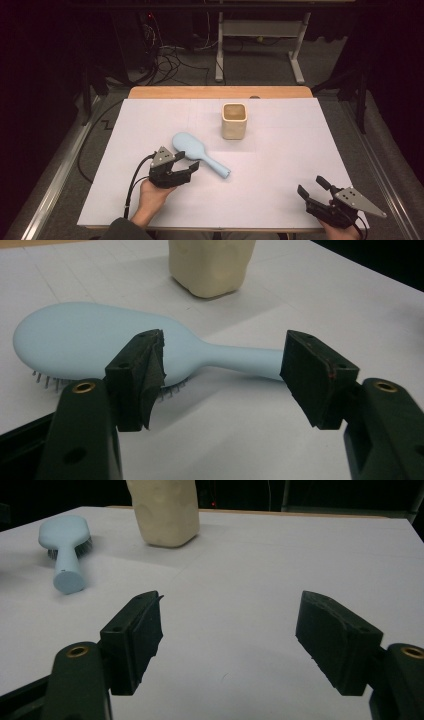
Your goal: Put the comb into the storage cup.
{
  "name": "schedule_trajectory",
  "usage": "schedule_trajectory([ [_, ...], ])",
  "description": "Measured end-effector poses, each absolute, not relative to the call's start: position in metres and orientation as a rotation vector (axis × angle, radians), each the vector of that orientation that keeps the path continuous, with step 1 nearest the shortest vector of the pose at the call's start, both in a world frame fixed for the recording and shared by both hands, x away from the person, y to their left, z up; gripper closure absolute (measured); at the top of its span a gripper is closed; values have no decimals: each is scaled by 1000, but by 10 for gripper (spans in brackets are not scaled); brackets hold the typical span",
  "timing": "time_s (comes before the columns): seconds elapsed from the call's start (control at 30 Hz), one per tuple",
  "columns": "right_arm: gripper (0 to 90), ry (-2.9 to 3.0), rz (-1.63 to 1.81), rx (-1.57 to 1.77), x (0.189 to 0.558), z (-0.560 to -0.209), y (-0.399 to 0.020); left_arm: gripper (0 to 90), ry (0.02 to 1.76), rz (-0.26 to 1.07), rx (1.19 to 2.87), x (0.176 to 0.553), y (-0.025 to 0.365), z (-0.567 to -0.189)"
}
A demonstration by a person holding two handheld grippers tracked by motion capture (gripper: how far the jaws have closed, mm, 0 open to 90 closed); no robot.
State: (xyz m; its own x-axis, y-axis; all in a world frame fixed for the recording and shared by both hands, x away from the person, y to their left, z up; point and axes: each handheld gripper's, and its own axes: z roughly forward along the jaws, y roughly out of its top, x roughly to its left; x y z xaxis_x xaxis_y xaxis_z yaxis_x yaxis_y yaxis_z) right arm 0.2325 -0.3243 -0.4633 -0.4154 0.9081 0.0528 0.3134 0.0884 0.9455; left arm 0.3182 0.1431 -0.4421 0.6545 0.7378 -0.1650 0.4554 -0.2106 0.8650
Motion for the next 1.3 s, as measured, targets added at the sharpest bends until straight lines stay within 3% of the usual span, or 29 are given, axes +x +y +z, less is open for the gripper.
schedule_trajectory([
  [1.3, 268, 1807, 1340, 1202, 233, -464, -325, 355, 852, 384, 1906, 337, 89, -428],
])
